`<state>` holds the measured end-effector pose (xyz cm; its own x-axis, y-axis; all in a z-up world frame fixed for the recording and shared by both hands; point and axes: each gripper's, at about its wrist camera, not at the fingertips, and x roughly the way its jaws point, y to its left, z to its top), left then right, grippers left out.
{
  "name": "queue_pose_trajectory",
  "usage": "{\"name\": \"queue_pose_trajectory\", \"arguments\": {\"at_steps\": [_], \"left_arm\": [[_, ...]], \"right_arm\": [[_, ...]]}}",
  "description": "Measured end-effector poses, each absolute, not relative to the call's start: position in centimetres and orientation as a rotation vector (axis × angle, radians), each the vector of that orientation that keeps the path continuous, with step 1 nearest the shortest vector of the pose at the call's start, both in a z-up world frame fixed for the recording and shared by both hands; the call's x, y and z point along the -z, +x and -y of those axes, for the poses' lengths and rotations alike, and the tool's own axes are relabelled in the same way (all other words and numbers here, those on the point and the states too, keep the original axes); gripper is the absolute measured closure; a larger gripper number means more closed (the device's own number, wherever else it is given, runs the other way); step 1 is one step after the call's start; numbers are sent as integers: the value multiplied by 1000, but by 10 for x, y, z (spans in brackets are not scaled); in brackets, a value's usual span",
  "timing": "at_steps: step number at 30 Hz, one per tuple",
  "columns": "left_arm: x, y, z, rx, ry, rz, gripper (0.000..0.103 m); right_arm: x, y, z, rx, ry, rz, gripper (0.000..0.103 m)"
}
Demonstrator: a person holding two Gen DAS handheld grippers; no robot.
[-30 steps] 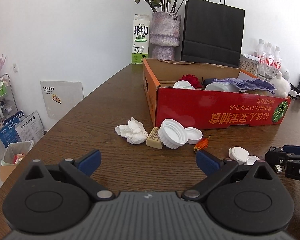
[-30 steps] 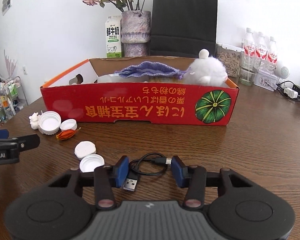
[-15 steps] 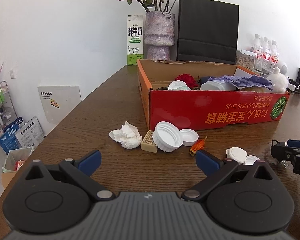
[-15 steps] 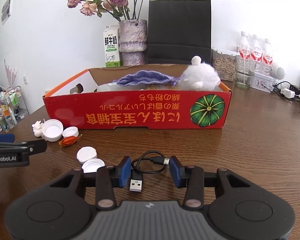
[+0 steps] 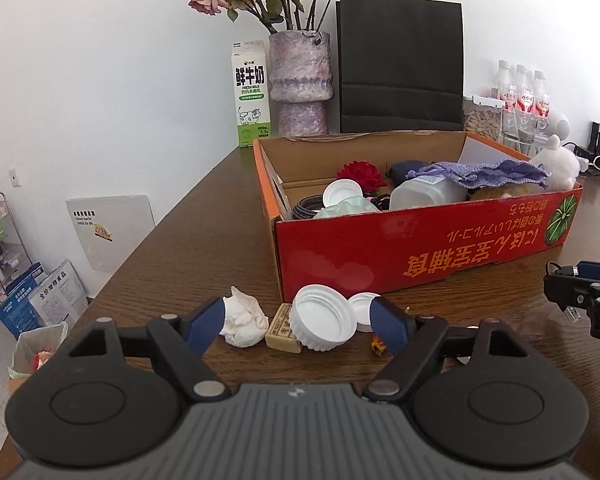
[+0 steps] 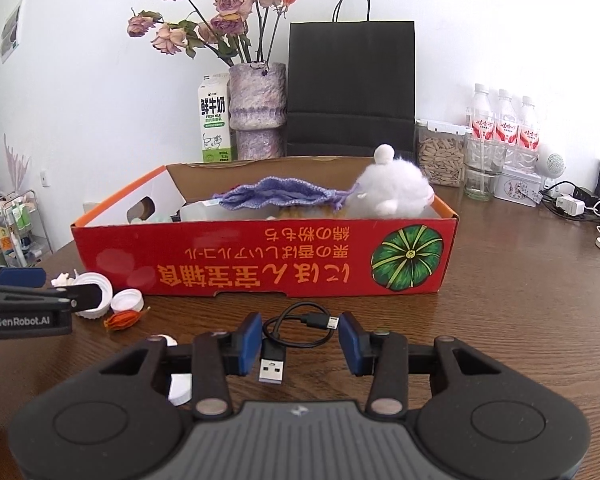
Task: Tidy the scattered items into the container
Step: 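Grasp the white ribbed cap with the left gripper while the right grasps the black USB cable, then carry the ribbed cap and USB cable into the box and open both grippers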
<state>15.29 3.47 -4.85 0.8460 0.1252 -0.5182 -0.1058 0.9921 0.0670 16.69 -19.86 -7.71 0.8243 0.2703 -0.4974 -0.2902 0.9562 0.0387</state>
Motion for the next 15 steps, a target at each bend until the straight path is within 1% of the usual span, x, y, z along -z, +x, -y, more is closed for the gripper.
{"name": "queue_pose_trajectory", "arguments": {"at_steps": [3, 5, 7, 8, 9, 10, 12, 15], "left_arm": [[50, 157, -33, -128, 41, -555, 35], [51, 159, -35, -130, 29, -559, 40], [51, 159, -37, -136, 18, -563, 57], [52, 160, -38, -140, 11, -566, 63], [53, 160, -39, -141, 3, -571, 81], [53, 160, -41, -137, -8, -573, 93], [53, 156, -42, -133, -27, -557, 96], [51, 150, -43, -136, -41, -530, 96]], "right_arm": [[78, 167, 199, -302, -36, -524, 62], [78, 167, 199, -304, -32, -522, 62], [78, 166, 199, -308, -30, -521, 62], [78, 166, 199, -308, -30, -520, 62], [78, 166, 199, -309, -30, -520, 62], [78, 166, 199, -308, -29, -520, 62], [78, 165, 199, -309, -29, -518, 62], [77, 164, 198, -308, -32, -511, 62]]}}
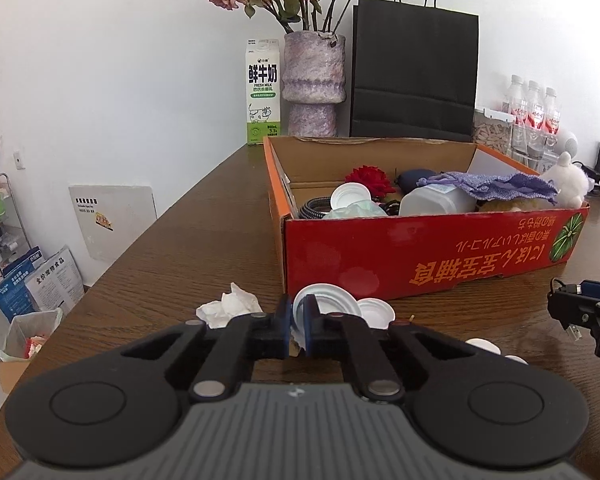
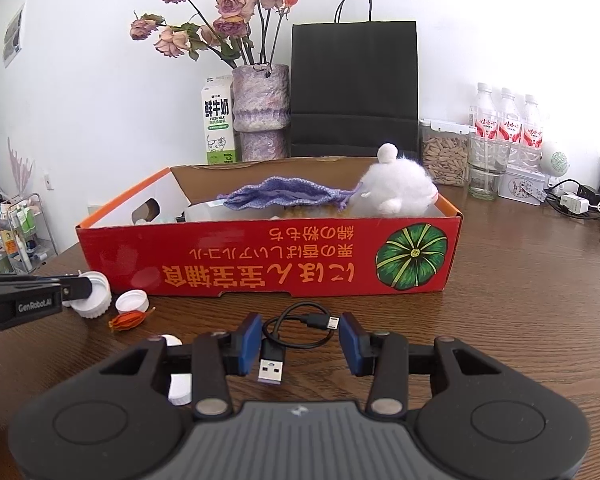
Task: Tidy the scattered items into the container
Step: 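Carry the ribbed cap and USB cable into the box and open both grippers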
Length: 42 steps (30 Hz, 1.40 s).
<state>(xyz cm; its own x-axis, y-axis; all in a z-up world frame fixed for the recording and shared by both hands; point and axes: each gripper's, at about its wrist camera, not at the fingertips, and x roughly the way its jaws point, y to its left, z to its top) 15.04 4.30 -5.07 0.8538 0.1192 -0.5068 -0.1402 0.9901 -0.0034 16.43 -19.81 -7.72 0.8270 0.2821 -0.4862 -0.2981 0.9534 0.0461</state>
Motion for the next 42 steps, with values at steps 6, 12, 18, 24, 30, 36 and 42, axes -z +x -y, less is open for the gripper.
{"name": "queue_pose_trajectory", "arguments": {"at_steps": [6, 12, 18, 24, 30, 36, 42], "left_arm": [[46, 142, -45, -132, -62, -509, 96], [42, 135, -47, -141, -79, -494, 96], [34, 129, -48, -131, -93, -472, 96], [16, 124, -44, -102, -102, -413, 96], [-6, 130, -38, -71, -110, -343, 96], [-28, 148, -28, -45, -120, -270, 96], [-38, 175, -26, -34, -150, -222, 96]], "right_arm": [[77, 161, 197, -314, -37, -500, 62], [75, 159, 198, -312, -38, -485, 62], [74, 158, 195, -306, -55, -471, 62], [54, 154, 193, -341, -37, -415, 62], [23, 159, 180, -369, -35, -327, 62], [-1, 180, 164, -376, -18, -264, 62], [-8, 213, 148, -385, -3, -226, 62]]}}
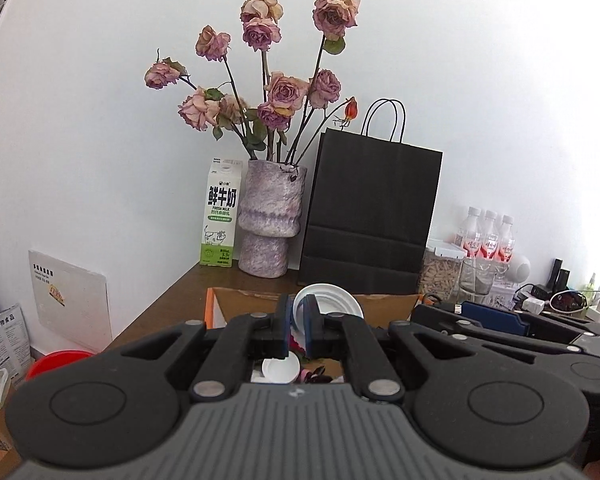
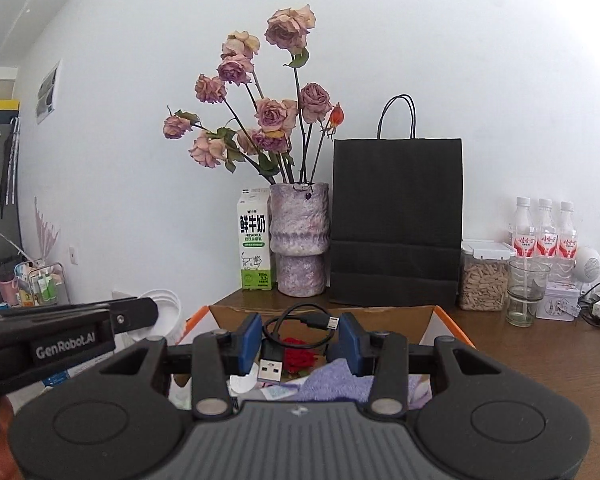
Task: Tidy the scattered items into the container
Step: 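Carry the ribbed cap and USB cable into the box and open both grippers, then withdraw both grippers from the box back over the table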
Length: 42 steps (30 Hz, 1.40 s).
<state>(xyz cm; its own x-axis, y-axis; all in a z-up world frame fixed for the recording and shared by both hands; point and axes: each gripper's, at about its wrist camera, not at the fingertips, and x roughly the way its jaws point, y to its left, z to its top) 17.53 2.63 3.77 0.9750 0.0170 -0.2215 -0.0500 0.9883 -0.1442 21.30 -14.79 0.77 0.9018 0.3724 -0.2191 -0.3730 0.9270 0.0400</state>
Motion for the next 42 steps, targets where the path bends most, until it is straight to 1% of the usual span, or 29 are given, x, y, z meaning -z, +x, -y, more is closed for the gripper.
{"name": "queue_pose_trajectory", "arguments": {"at_steps": [8, 11, 17, 29, 30, 31, 32, 33, 34, 35, 36, 37, 38, 40, 42], "left_arm": [[-41, 230, -33, -78, -202, -238, 96], [-33, 245, -37, -78, -210, -254, 96], [-10, 257, -41, -97, -176, -308, 96], [-1, 253, -34, -93, -133, -322, 96], [-1, 252, -33, -95, -128, -317, 96], [-1, 251, -33, -97, -124, -310, 95], [-1, 250, -33, -94, -123, -301, 95], [-1, 248, -32, -90, -122, -292, 93], [-2, 246, -32, -93, -119, -288, 83], [-2, 245, -32, -97, -118, -284, 72], [-3, 243, -31, -108, -119, -273, 39], [-4, 240, -31, -119, -118, -256, 10], [-4, 237, -30, -128, -115, -230, 1], [-6, 229, -27, -141, -107, -177, 0], [-6, 226, -24, -148, -98, -163, 0]], "right_arm": [[3, 261, 129, -385, -26, -261, 62], [14, 275, 124, -386, -47, -281, 62], [32, 291, 124, -361, -54, -316, 61], [41, 280, 124, -341, -91, -304, 60], [42, 279, 125, -335, -90, -300, 58], [42, 277, 126, -329, -86, -295, 47], [42, 275, 128, -321, -81, -286, 39], [42, 273, 130, -315, -77, -275, 22], [42, 270, 131, -313, -74, -261, 12], [41, 267, 133, -313, -74, -248, 11], [40, 264, 134, -314, -77, -236, 10], [40, 262, 134, -314, -80, -229, 6], [40, 259, 135, -312, -82, -222, 1], [40, 255, 136, -309, -88, -210, 0], [39, 252, 136, -306, -95, -204, 0]]}}
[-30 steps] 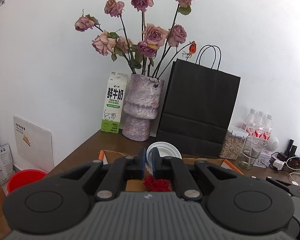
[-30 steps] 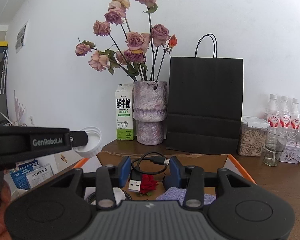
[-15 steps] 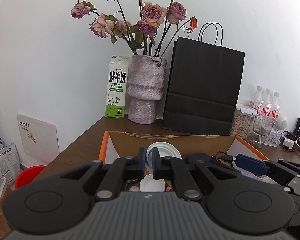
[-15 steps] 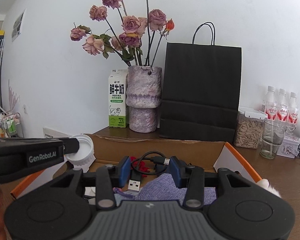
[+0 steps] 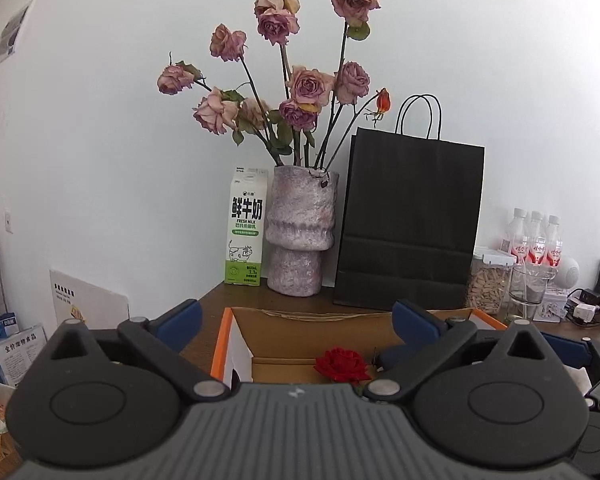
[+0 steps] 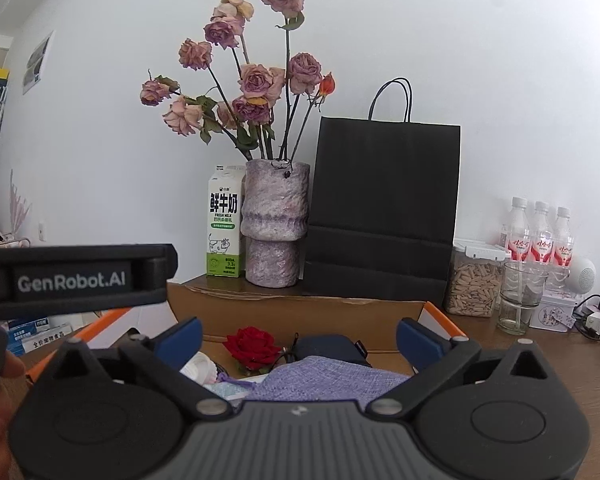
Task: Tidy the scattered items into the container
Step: 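Withdraw both grippers from the box back over the table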
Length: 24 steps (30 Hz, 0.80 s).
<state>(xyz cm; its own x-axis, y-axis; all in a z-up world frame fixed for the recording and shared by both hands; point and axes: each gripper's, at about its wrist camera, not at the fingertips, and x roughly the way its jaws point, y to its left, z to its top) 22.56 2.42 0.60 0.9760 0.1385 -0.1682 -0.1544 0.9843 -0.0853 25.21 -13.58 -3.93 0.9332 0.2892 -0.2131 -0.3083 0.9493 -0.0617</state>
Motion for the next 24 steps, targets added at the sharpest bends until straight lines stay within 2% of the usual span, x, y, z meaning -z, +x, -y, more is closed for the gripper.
{"name": "queue_pose_trajectory", "arguments": {"at_steps": [24], "left_arm": [[7, 208, -25, -126, -110, -154, 0]], "right_arm": [[39, 224, 141, -280, -136, -175, 0]]}}
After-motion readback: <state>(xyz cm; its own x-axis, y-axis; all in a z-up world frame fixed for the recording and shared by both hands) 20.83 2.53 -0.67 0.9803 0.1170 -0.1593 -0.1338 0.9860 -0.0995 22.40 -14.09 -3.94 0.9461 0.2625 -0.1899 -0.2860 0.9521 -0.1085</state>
